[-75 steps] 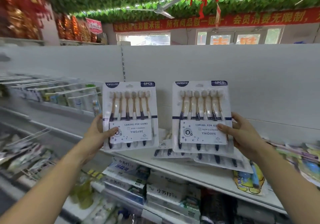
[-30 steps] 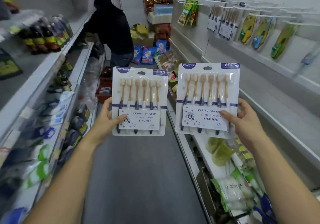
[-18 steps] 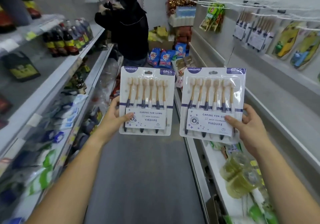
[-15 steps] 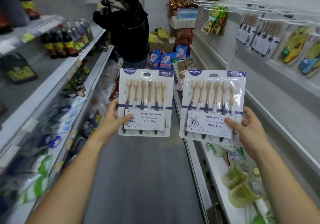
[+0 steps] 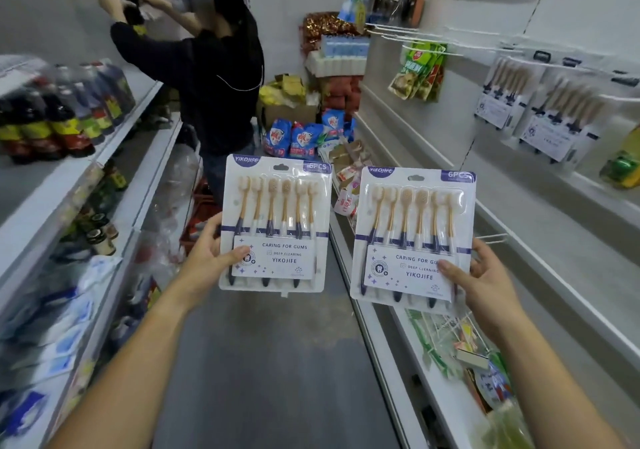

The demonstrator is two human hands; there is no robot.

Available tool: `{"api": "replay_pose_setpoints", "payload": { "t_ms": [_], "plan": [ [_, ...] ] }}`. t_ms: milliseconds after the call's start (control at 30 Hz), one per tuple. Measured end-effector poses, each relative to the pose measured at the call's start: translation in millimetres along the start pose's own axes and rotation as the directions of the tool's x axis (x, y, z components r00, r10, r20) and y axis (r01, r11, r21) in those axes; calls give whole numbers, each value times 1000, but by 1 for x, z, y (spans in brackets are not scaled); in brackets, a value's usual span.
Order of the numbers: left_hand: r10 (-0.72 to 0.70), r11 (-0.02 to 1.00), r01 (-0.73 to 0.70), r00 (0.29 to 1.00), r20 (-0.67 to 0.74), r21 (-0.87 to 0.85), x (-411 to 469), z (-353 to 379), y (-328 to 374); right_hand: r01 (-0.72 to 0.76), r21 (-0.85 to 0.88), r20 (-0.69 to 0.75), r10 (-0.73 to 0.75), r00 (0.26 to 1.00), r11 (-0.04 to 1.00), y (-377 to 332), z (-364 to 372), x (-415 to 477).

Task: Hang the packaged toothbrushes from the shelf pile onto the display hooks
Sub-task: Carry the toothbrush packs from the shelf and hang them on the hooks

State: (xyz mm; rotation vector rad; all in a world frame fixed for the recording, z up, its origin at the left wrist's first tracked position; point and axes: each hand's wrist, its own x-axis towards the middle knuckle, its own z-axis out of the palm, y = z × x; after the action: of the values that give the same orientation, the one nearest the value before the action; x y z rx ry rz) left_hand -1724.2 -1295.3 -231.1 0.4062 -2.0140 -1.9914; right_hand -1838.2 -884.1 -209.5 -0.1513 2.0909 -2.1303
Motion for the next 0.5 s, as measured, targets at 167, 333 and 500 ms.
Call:
{"api": "replay_pose_setpoints", "payload": {
  "t_ms": [167,333,500],
  "plan": [
    [6,1000,-6,999,37,4,83,-5,-2,-13,-31,-59,11,998,999,2,25,70],
    [-6,1000,5,996,84,11,181,-1,-9,-22,-43,-69,19,997,999,8,40,153],
    [-13,1000,13,992,127,-1,279,15,-8,1,-19,-62,-2,998,1000,13,48,242]
  ]
}}
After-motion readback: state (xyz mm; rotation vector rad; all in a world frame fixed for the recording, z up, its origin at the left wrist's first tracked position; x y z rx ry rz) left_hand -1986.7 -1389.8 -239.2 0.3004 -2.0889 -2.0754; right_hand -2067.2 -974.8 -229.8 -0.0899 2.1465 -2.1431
